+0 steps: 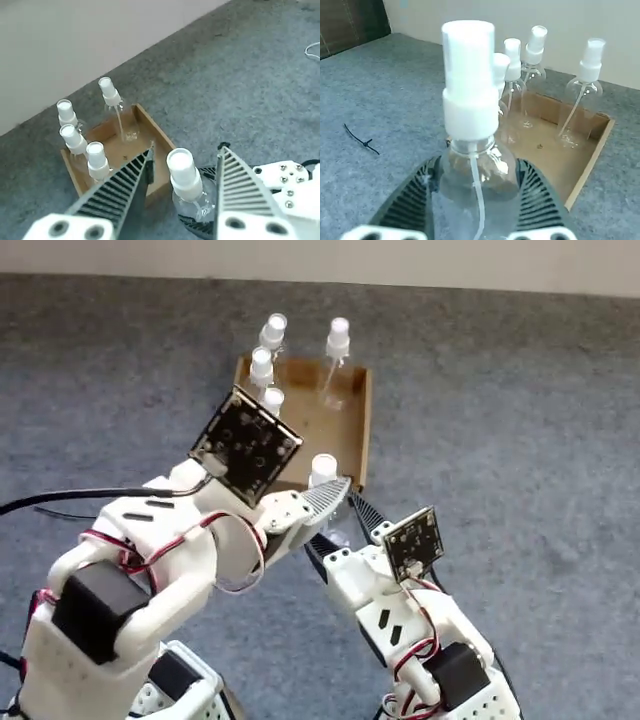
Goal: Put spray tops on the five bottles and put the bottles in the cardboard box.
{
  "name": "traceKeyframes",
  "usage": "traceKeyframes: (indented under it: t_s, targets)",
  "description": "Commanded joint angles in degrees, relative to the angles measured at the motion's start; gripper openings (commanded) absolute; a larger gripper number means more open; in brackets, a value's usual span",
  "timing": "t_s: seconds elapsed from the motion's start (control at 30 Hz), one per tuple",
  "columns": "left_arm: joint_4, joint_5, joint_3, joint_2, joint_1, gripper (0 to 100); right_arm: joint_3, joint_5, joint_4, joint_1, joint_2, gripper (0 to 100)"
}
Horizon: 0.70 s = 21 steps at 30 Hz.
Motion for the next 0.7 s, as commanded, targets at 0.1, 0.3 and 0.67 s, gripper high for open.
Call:
traceKeyframes:
  t_s: [0.1, 0.3, 0.67]
  targets:
    - [-0.44, -0.35, -0.31, -0.04, -6.20, 17, -1.01, -0.35, -1.36, 0.66, -0.84, 0.5]
    - [-1.32, -3.08, 4.00, 0.04, -6.37, 17, -1.01, -0.35, -1.45, 0.66, -0.84, 0.5]
    - [-1.67, -3.25, 9.89, -0.40, -6.37, 17, -1.01, -0.53, -1.54, 0.66, -0.84, 0.5]
